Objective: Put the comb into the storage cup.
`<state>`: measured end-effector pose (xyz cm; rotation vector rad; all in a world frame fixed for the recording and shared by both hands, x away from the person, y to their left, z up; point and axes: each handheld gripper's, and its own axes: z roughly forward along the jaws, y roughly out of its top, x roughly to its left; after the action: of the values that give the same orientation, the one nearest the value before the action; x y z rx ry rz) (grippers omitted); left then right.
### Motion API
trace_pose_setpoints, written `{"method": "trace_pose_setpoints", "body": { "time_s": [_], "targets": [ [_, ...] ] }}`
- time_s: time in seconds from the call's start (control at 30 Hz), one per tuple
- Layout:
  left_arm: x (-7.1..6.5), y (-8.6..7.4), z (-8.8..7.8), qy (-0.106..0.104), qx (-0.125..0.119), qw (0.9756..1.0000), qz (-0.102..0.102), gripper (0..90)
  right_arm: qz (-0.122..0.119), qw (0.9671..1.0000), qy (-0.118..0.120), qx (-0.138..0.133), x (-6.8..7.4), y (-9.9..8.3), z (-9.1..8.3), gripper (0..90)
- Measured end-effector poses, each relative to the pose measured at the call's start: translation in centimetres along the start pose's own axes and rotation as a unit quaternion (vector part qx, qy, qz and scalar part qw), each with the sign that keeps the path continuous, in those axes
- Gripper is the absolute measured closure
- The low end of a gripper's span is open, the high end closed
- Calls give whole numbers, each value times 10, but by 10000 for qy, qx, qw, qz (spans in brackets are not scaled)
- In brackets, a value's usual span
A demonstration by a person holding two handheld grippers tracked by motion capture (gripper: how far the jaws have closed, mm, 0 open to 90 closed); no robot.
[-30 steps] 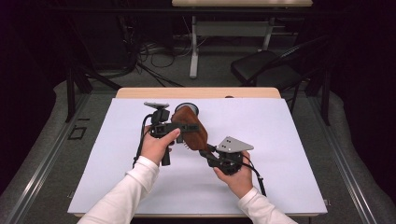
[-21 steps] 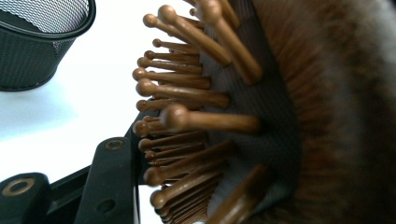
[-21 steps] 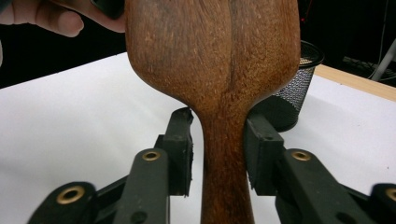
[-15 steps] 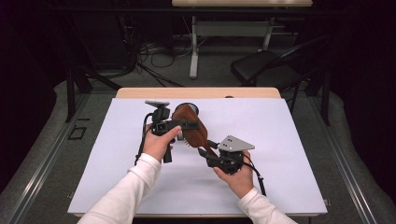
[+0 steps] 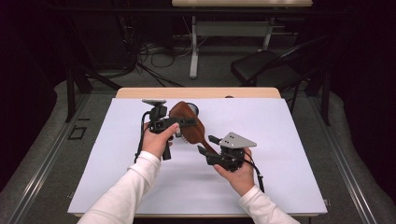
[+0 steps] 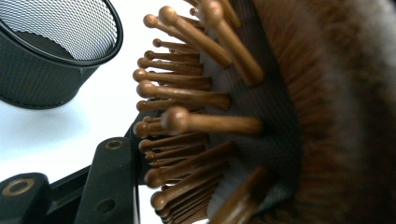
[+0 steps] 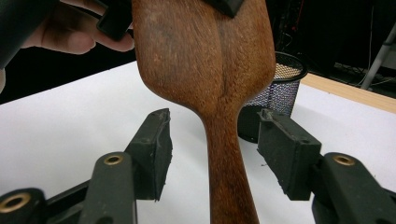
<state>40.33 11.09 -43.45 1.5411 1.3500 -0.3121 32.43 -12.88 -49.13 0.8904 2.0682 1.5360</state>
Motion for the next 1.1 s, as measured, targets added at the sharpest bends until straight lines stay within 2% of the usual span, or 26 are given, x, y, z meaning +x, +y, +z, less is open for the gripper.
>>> {"method": "trace_pose_setpoints", "body": {
  "time_s": [0.27,0.43,0.53,0.7,0.9,1.1],
  "targets": [
    [6,6,-2,49,-132,9999,-97,476,-29,10000,-45,17,-3,1,1,419],
    [8,11,-5,199,-227,9995,-35,476,23,10000,-22,30,-5,2,1,419],
    [9,15,-7,203,-248,9994,-128,476,48,9999,-12,115,-6,1,1,419],
    [7,22,-9,243,-364,9989,-168,474,3,9997,-35,225,-6,1,1,419],
    [8,31,-11,329,-354,9986,-229,474,-31,9997,-93,245,-8,2,-2,419],
    [8,39,-14,306,-452,9980,-316,473,-49,9995,-131,295,-9,2,-5,420]
  ]
}}
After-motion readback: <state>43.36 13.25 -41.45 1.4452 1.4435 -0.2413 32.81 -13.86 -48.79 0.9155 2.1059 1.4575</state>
